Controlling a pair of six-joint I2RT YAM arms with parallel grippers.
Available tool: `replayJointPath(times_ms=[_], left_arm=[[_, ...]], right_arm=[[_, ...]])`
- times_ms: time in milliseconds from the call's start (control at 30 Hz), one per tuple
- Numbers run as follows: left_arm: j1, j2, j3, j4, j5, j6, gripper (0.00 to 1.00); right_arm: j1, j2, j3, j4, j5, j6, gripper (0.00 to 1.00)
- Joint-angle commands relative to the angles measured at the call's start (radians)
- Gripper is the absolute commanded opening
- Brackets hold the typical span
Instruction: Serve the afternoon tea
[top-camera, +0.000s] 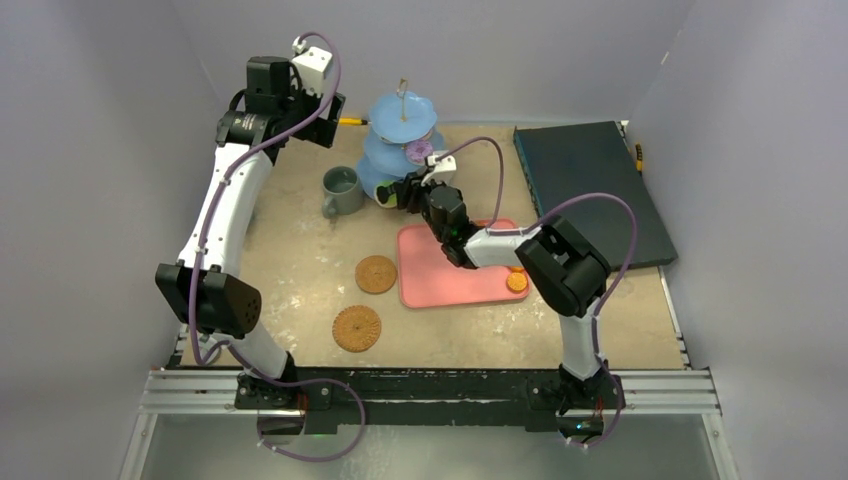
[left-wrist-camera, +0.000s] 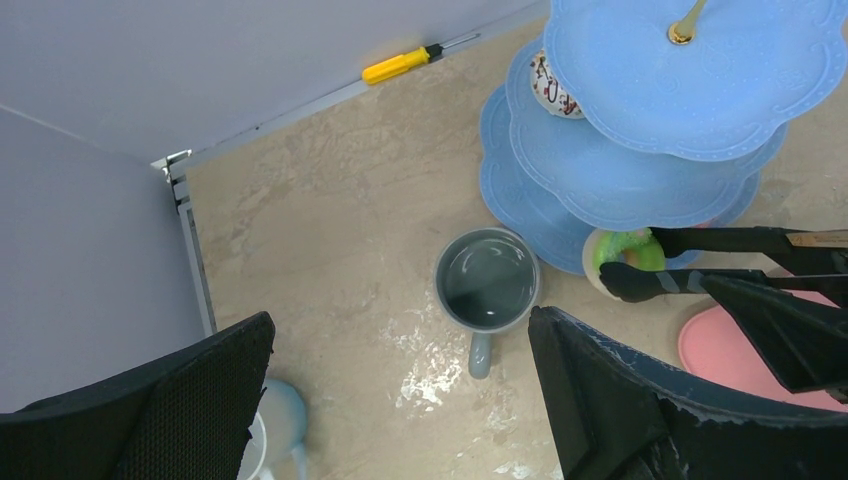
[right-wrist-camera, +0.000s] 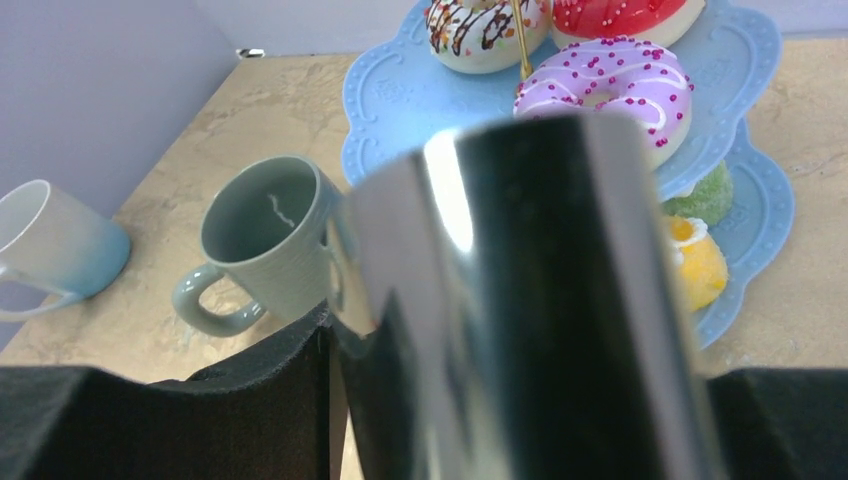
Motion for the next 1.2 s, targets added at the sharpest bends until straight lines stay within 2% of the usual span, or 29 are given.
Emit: replayJointPath(times_ms=[0, 333, 533, 833, 1000, 1167], left_arm=[[0.007, -0.037, 0.015, 0.030, -0.001, -0.006, 0.99], [0.006, -0.049, -0.017, 0.046, -0.006, 0.012, 0.99], [0.008, -0.048, -0.024, 0.048, 0.008, 0.011, 0.99], [0.008, -0.045, -0.025, 0.044, 0.025, 0.001, 0.99], [0.007, -0.049, -0.027, 0.039, 0.024, 0.006, 0.99], [0.008, -0.050, -0.039, 0.040, 0.030, 0.011, 0.99]], right_arm=[[-0.009, 0.020, 0.073, 0.094, 0.036, 0.033, 0.52], [-0.017, 0.106, 0.136, 0.088, 0.060, 0.056, 0.53], [-0.018, 0.108, 0.128, 0.084, 0.089, 0.055, 0.63], [-0.017, 0.046, 0.050, 0.146, 0.134, 0.036, 0.72], [-0.016, -0.027, -0.019, 0.153, 0.116, 0.040, 0.70], [-0.015, -0.167, -0.155, 0.145, 0.088, 0.049, 0.68]])
